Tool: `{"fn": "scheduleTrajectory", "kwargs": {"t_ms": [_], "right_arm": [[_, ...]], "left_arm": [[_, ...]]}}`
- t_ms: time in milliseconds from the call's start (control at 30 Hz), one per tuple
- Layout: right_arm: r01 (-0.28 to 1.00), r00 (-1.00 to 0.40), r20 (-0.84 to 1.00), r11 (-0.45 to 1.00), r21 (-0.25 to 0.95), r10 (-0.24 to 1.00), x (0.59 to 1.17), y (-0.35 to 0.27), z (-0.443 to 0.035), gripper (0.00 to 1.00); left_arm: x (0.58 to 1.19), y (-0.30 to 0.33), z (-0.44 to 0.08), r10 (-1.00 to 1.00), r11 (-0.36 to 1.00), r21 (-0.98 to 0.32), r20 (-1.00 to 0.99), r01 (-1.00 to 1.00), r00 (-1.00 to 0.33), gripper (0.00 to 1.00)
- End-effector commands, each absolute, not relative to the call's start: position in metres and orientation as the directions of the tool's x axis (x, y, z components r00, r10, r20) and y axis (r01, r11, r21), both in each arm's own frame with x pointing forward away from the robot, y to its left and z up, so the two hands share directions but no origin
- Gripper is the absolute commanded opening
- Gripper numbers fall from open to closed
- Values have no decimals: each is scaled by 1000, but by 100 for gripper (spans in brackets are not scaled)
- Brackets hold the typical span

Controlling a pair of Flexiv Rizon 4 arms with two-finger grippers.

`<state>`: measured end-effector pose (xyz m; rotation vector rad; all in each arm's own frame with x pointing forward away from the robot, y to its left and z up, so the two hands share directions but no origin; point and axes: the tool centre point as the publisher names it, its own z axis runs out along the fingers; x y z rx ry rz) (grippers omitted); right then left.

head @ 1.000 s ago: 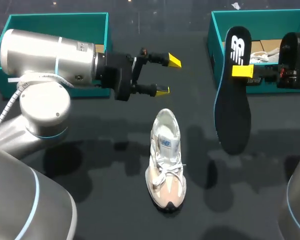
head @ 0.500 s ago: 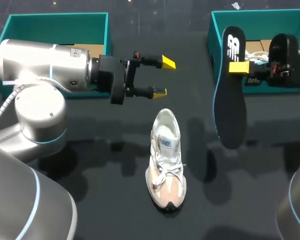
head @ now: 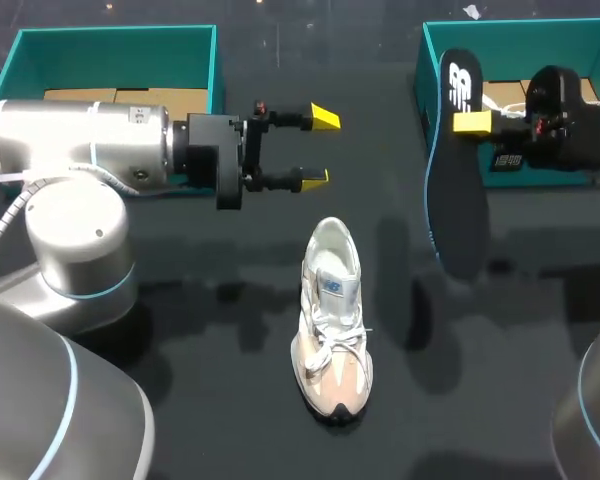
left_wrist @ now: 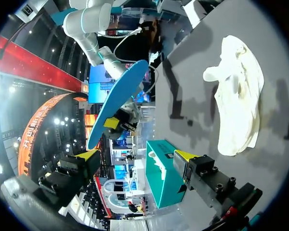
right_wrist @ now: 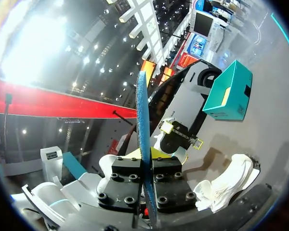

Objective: Take the shoe out of the shoebox, open the shoe tongue, remove and reinsert the insole, then place the shoe into the shoebox

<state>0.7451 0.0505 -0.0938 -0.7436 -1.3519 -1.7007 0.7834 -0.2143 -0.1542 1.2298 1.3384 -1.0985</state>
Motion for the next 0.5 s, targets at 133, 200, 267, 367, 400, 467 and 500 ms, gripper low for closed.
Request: {"fn": "scheduleTrajectory", "kwargs": {"t_ms": [133, 200, 267, 367, 400, 467, 500], "right_arm": [[890, -455, 853, -99, 445, -256, 756, 50, -107, 0], [890, -455, 853, -99, 445, -256, 756, 50, -107, 0], [890, -455, 853, -99, 445, -256, 756, 50, -107, 0], [890, -455, 853, -99, 445, -256, 756, 50, -107, 0], [890, -455, 853, -99, 445, -256, 756, 50, -107, 0], [890, -455, 853, -99, 445, -256, 756, 50, -107, 0], [890, -455, 853, -99, 445, -256, 756, 50, -107, 0]], "left_arm": [[772, -212, -148, 128, 75, 4, -992, 997, -6, 100], [772, -212, -148, 128, 75, 4, -992, 997, -6, 100], [772, -212, -148, 128, 75, 4, -992, 997, -6, 100], [772, -212, -148, 128, 75, 4, -992, 997, -6, 100], [772, -212, -148, 128, 75, 4, -992, 997, -6, 100], [772, -212, -148, 128, 75, 4, -992, 997, -6, 100], [772, -212, -148, 128, 75, 4, -992, 997, -6, 100]]}}
